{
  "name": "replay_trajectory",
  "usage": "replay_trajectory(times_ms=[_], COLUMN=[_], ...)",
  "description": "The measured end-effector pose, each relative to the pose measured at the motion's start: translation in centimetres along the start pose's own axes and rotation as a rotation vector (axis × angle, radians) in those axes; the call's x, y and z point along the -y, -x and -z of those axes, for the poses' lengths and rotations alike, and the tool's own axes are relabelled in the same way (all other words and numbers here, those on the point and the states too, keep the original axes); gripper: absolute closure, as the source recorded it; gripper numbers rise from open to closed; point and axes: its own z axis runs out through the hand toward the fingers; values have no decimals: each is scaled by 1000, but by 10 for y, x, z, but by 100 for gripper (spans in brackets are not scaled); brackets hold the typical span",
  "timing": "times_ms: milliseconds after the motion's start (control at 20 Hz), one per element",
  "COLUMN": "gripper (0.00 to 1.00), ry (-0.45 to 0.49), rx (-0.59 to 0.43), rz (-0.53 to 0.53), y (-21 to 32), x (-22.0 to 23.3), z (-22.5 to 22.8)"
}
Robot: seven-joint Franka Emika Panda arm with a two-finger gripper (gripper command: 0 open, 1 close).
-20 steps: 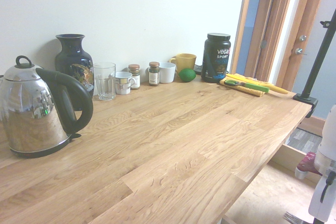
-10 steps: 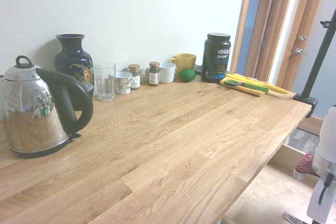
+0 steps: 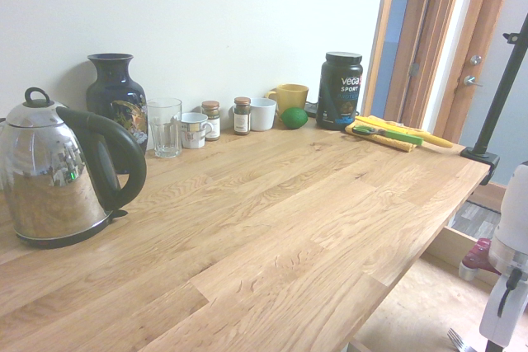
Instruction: Put fork in the drawer
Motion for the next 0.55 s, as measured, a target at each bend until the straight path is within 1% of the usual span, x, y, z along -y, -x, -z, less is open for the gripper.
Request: replay_trajectory(times_ms=[350, 550], gripper=[0, 0], ry=[-7, -7], rx=[-29, -56], rz=[20, 26], y=[1, 5], x=[4, 6], z=[4, 16])
